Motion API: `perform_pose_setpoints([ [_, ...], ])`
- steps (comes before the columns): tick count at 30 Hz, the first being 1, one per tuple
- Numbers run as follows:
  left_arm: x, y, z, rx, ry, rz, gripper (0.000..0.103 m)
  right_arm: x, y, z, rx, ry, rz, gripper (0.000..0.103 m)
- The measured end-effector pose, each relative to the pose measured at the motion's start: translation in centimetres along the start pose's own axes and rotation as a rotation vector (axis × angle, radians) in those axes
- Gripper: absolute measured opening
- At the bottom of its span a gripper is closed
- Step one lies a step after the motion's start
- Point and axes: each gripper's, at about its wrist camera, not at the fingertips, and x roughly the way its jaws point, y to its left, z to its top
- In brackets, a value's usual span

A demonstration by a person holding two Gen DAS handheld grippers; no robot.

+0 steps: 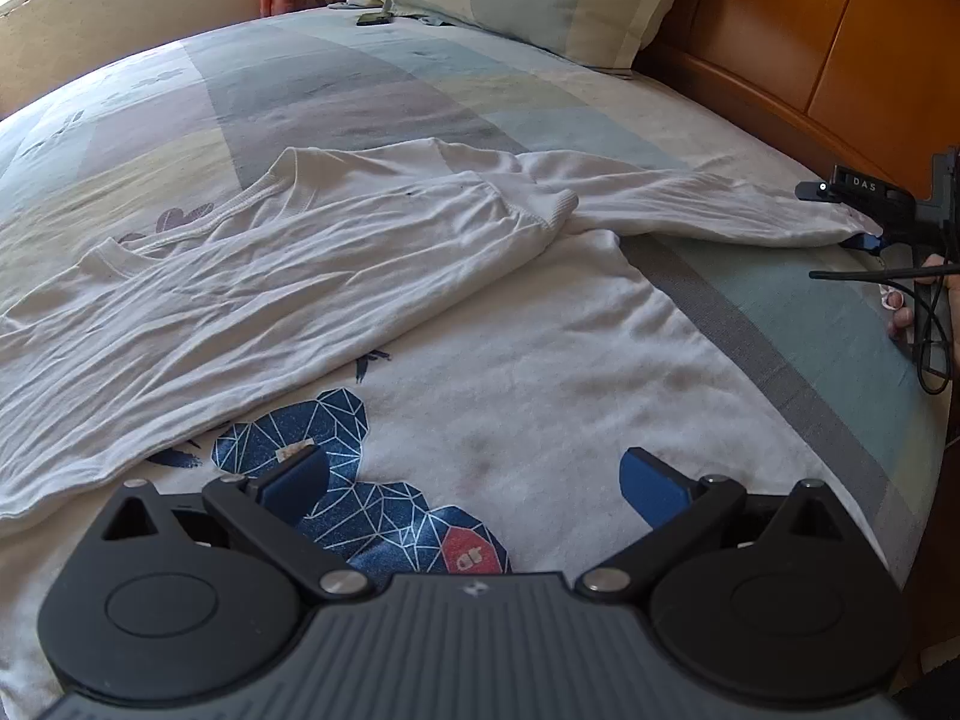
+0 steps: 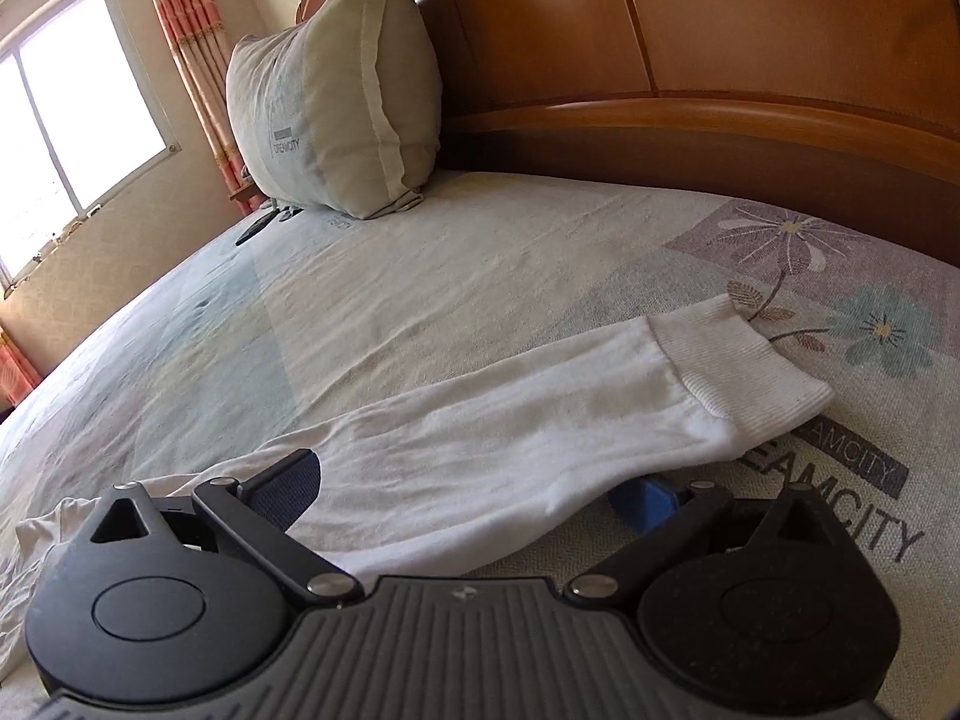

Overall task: Fold clothes
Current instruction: 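Grasp the sleeve cuff with the right gripper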

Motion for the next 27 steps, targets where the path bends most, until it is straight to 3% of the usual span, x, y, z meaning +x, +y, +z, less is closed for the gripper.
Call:
perform_pose_setpoints([
  [4,0.2,-0.2,0.1,0.000,0.007,-0.003,0.102,-0.1,1.5,-0.6,-0.005,0.019,0.052,0.103],
  [10,0.1,-1.0,0.4,0.021,0.000,-0.010,0.102,2.3,2.9,0.1,-0.092,0.017,0.007,0.103],
  [16,0.0,-1.1,0.3,0.016,0.001,-0.009,0.102,2.8,2.3,0.7,0.033,-0.009,0.021,0.103],
  [20,0.1,-1.1,0.3,0.014,0.003,-0.008,0.102,3.2,2.7,0.5,-0.011,-0.027,0.037,0.103],
  [27,-0.3,-0.9,0.0,0.012,0.001,-0.004,0.102,2.3,2.2,2.0,0.107,-0.112,0.113,0.103],
])
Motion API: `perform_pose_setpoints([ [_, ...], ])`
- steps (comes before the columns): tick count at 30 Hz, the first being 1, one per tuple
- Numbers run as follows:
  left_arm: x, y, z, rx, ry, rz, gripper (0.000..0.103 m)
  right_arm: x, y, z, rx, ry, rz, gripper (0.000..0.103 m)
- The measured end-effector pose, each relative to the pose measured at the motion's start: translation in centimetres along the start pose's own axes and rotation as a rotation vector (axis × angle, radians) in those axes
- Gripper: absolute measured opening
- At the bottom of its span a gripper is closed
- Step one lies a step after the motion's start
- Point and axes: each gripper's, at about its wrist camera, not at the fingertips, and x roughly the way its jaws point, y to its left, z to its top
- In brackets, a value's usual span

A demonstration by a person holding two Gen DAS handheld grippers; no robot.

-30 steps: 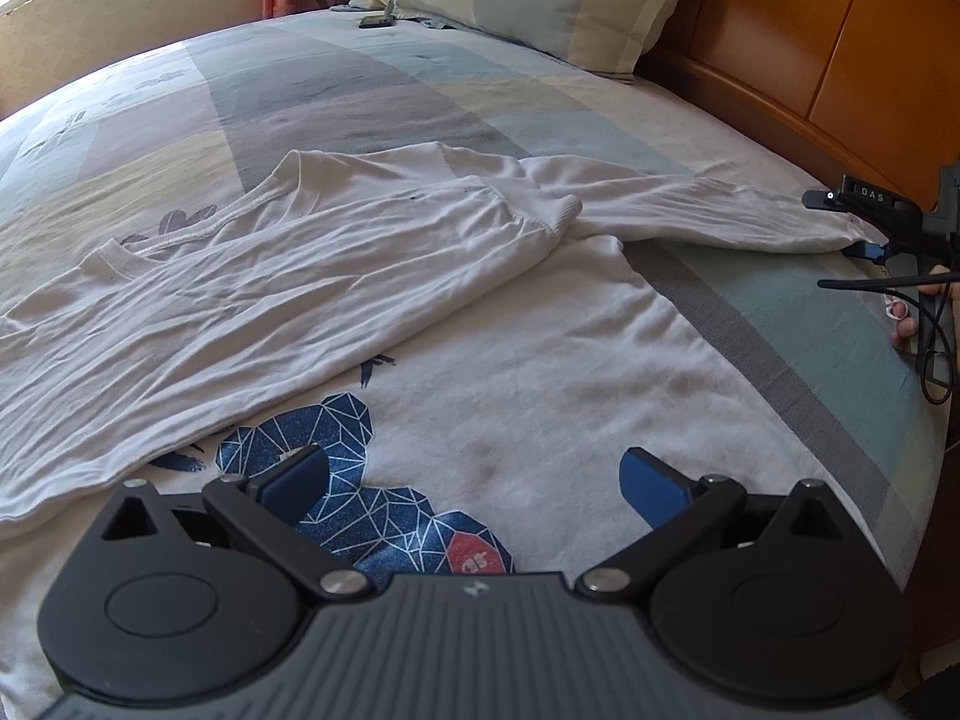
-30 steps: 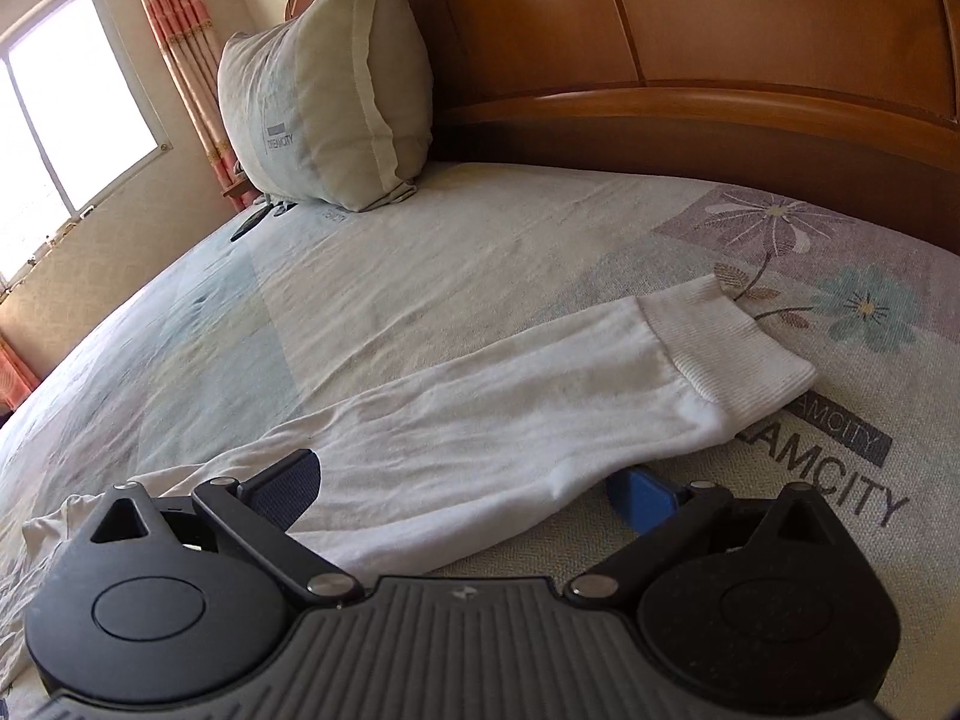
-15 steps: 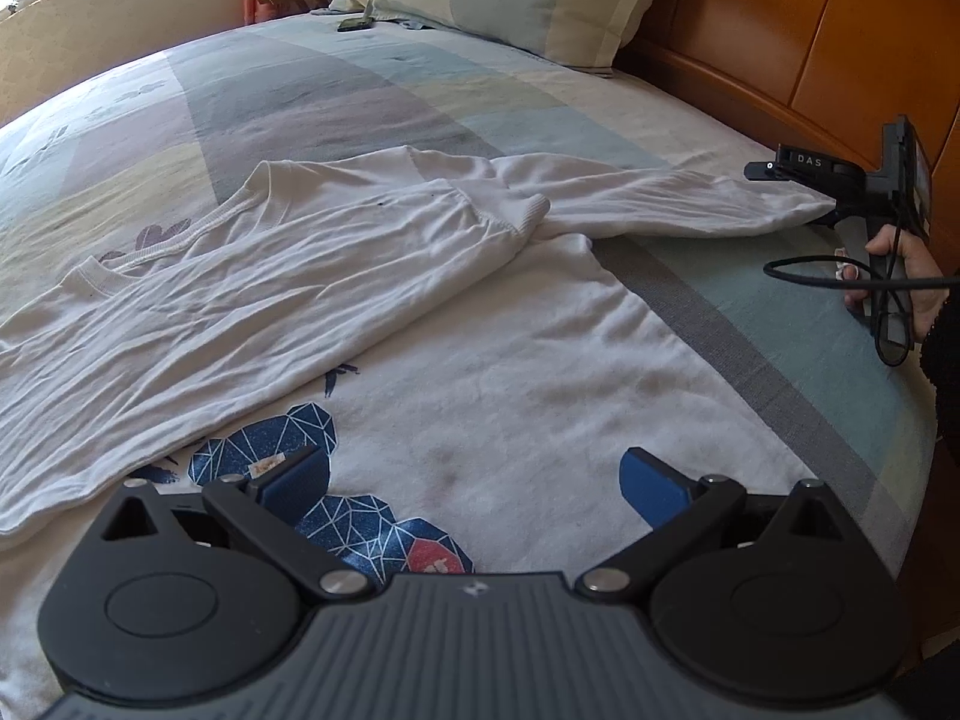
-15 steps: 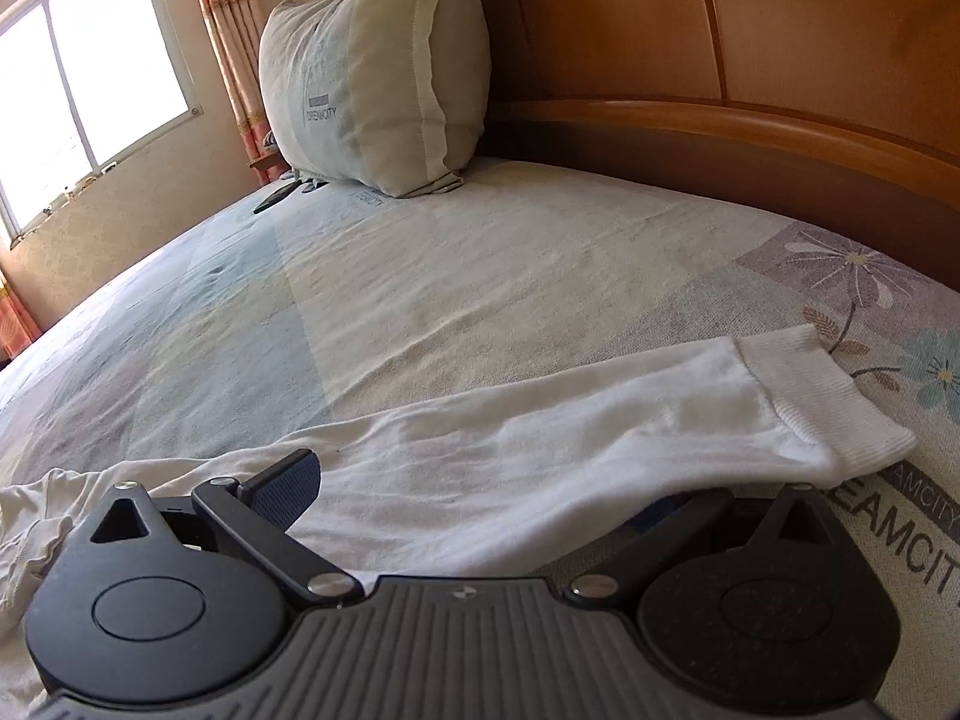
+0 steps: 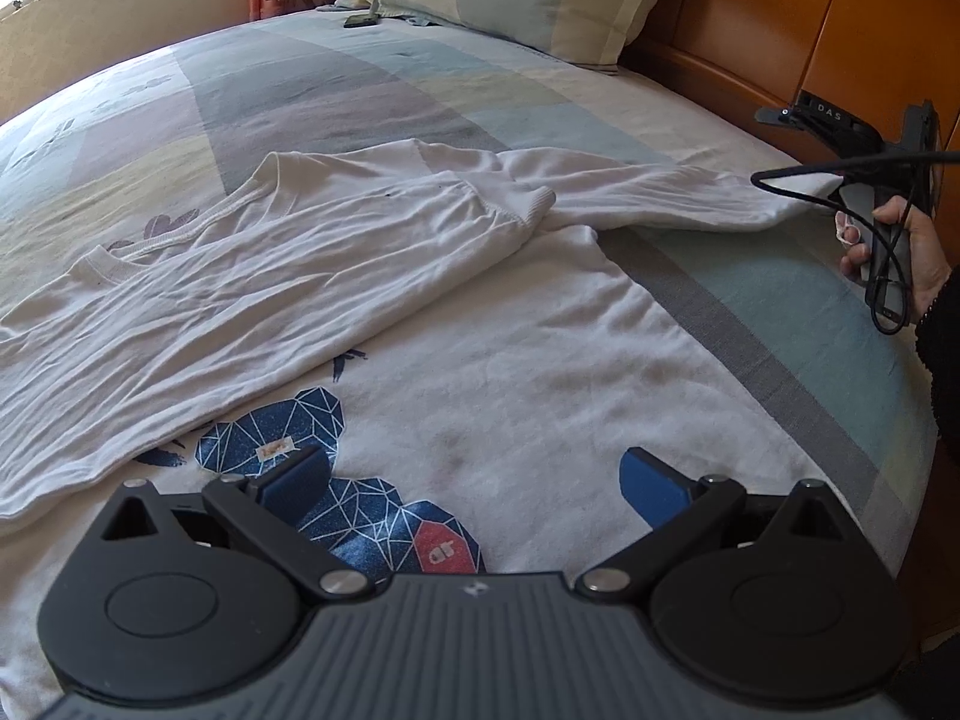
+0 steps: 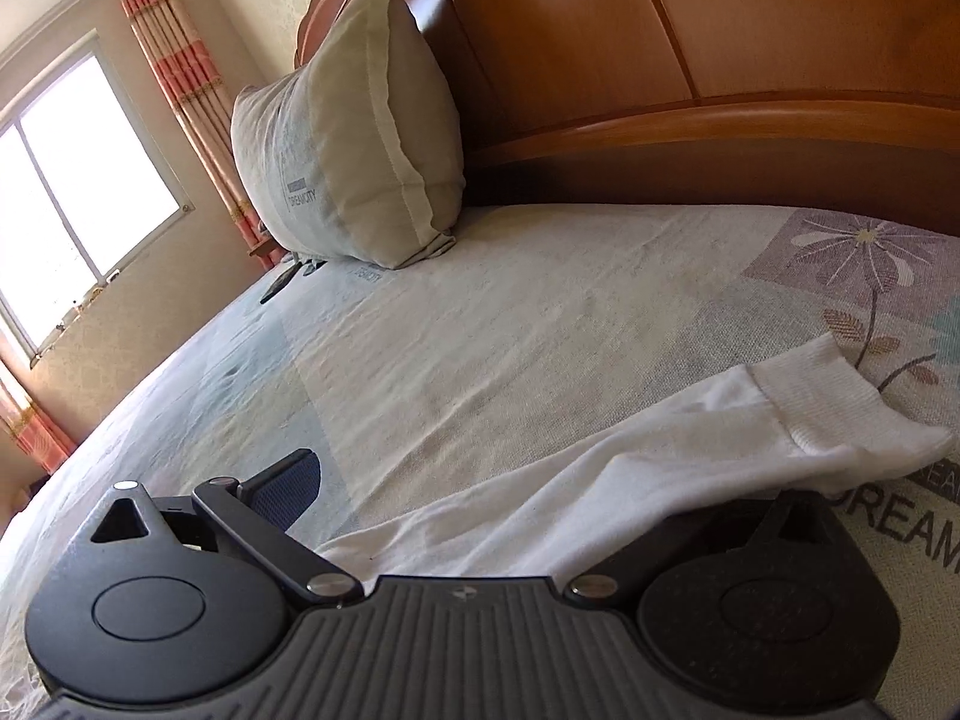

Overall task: Fold clothes
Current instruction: 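Grasp the sleeve cuff with the right gripper, then lift the cuff with the right gripper and carry it across the shirt front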

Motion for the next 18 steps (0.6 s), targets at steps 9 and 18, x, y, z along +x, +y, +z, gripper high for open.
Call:
perform_pose_setpoints([
  [9,-0.4,0.6,0.2,-0.017,-0.020,-0.008,0.102,-3.2,5.1,0.2,-0.067,-0.040,0.109,0.103],
  [18,-2.3,2.2,-0.3,0.044,0.028,-0.035,0.102,-2.8,11.9,-0.3,-0.183,0.038,0.170,0.103],
])
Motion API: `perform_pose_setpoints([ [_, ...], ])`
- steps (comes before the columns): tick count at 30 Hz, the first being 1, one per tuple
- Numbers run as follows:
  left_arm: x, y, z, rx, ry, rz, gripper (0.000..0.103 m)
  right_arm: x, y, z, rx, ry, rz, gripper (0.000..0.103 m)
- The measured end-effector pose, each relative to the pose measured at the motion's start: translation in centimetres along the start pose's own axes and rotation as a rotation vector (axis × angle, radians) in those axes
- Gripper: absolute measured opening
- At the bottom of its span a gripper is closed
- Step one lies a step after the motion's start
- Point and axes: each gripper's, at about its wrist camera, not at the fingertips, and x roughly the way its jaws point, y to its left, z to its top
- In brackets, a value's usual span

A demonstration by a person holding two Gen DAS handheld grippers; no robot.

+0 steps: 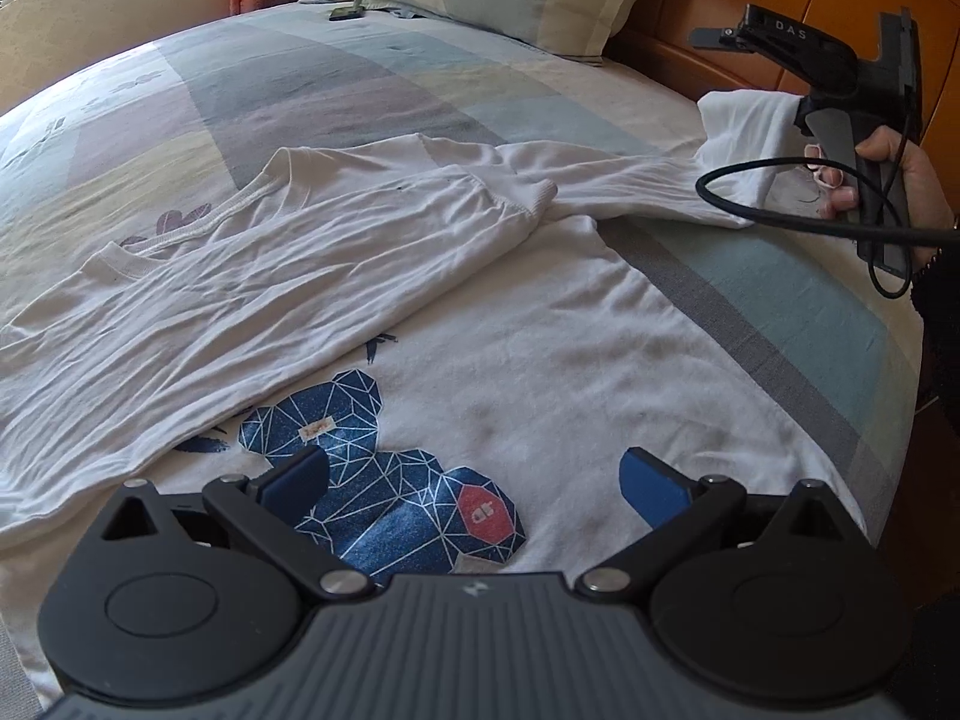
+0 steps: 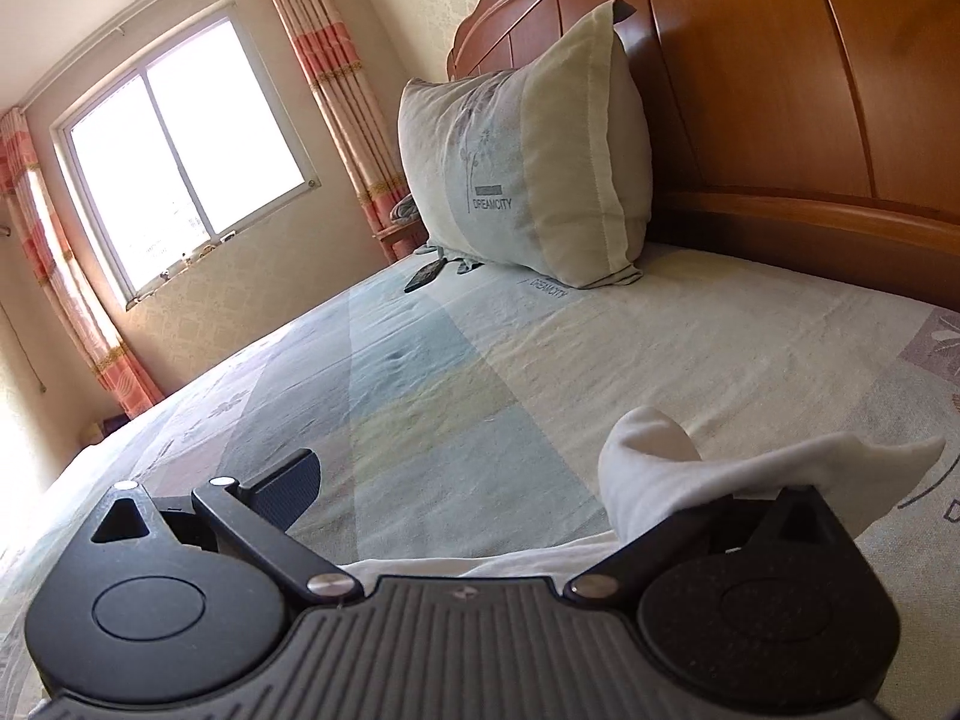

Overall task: Fold clothes
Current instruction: 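Lift the cuff with the right gripper and carry it across the shirt front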

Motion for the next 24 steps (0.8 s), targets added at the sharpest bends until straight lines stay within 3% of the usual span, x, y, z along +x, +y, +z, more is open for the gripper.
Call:
perform_pose_setpoints([
  [14,-4.8,4.9,-1.8,0.000,0.023,0.093,0.102,4.1,11.9,-0.4,-0.105,0.055,0.156,0.103],
  [24,-6.4,5.5,-3.5,-0.036,0.050,0.119,0.102,6.6,20.0,-1.7,-0.154,0.061,0.277,0.103],
])
